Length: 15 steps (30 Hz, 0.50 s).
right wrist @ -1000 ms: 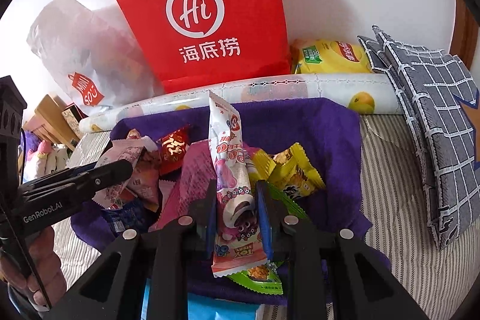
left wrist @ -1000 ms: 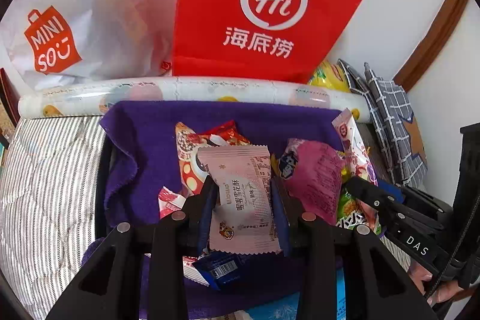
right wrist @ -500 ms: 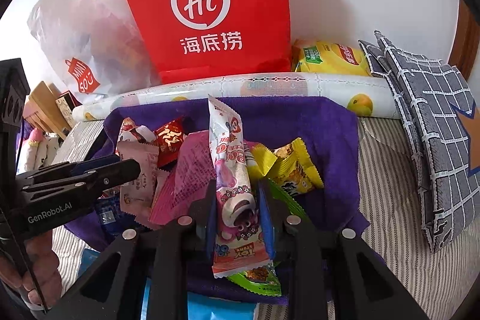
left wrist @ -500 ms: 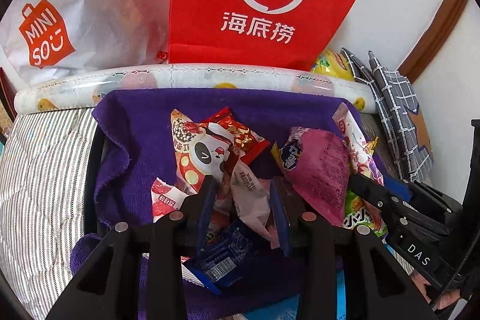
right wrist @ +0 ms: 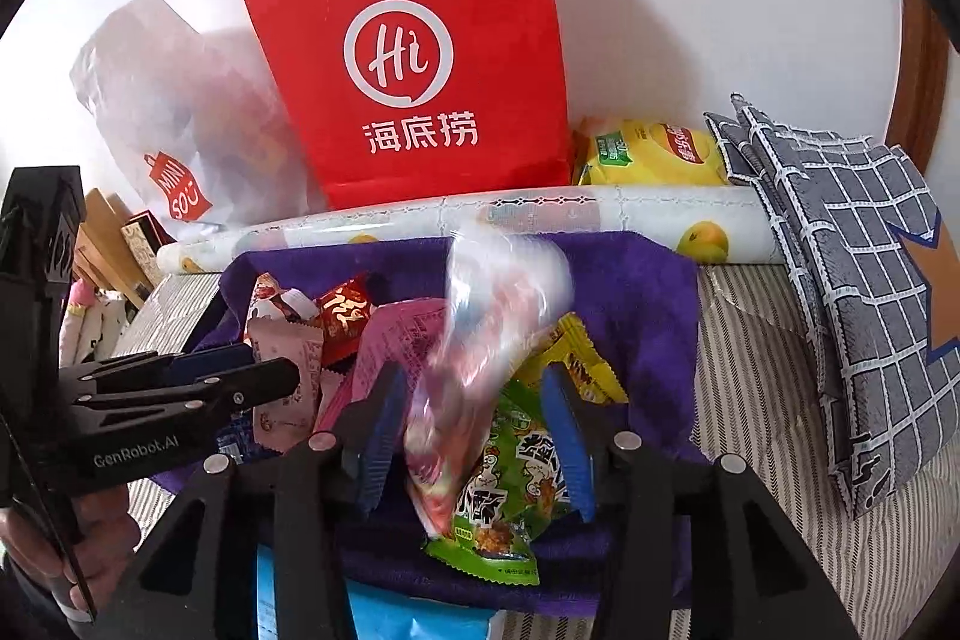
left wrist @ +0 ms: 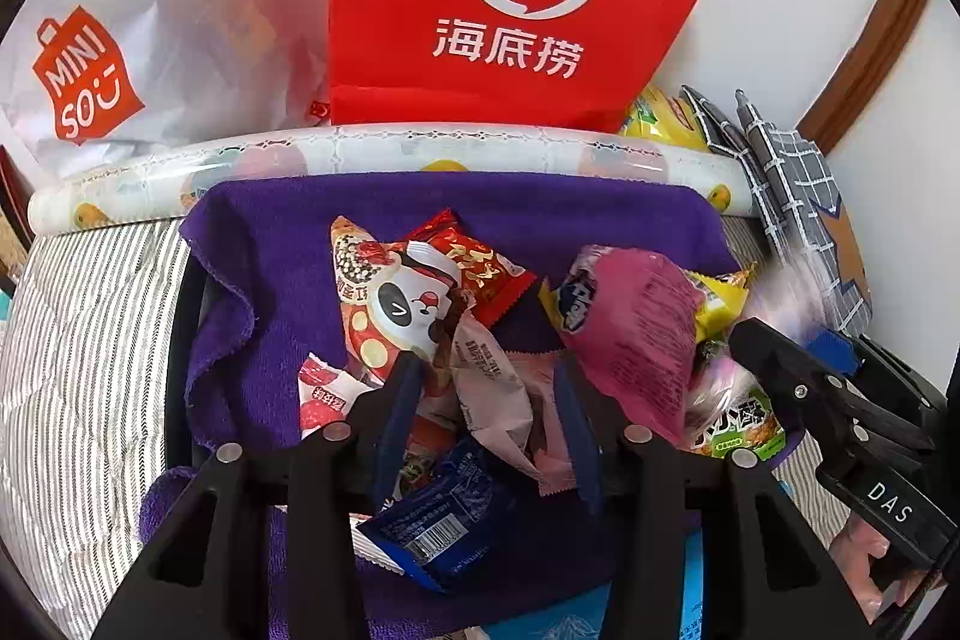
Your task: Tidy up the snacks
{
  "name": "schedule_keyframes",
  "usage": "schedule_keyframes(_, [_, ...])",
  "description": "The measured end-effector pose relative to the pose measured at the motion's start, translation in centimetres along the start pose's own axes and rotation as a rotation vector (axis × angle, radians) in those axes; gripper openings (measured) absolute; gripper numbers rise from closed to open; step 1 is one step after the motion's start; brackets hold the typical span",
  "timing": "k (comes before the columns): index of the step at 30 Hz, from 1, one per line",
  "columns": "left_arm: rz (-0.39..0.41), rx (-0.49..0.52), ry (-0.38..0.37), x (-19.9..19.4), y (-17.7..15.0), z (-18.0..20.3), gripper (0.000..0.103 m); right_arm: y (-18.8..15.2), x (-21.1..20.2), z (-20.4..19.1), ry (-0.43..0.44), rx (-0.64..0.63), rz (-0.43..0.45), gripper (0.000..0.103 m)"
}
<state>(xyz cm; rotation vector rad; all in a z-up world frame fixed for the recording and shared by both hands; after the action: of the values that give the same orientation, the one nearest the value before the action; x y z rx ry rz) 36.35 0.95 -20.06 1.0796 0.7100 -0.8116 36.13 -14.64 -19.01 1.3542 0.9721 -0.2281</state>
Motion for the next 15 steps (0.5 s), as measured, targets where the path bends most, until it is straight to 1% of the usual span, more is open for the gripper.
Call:
schedule_keyframes(1, [0.001,0.003,0.002,0.0,0.0,0.1,0.048,0.0,0.1,0.0,-0.002,0.0,-0.005,0.045])
schedule_keyframes(4, [0.002,0.01,0.005,0.0,-0.1,0.3,0.051,-0.2,0.6,-0.3,-0.001,-0.009,-0.026,0.04])
schedule_keyframes(6, [0.002,0.016,0.009,0.0,-0.1,0.4,0.053,-0.3,0.8,-0.4,-0.002,-0.013,-0.035,0.04])
schedule_keyframes(11, [0.002,0.023,0.007,-0.5,-0.1,0.7,0.057,-0.2,0.4,-0.1,-0.002,-0.001,-0.022,0.04])
schedule_keyframes(14, [0.02,0.033,0.01,-1.0,-0.1,1.1,0.062,-0.1,-0.1,0.0,-0.009,0.002,-0.008,0.04])
schedule_keyframes(15, [0.029,0.04,0.012,-1.3,-0.1,1.3,0.062,0.0,-0.3,0.0,-0.01,0.004,-0.002,0.04])
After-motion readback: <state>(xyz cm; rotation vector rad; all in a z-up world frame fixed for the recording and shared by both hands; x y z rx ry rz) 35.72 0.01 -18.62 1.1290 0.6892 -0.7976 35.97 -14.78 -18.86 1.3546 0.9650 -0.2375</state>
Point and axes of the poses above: each gripper's, at about its wrist camera, not at the fingertips, and x roughly the way its jaws point, z to its right, y to its top, the point moved 5 cm from there along x, roughly the way its jaws point, and after that the axes turned 13 degrees about -x, right-handed, at the moved point
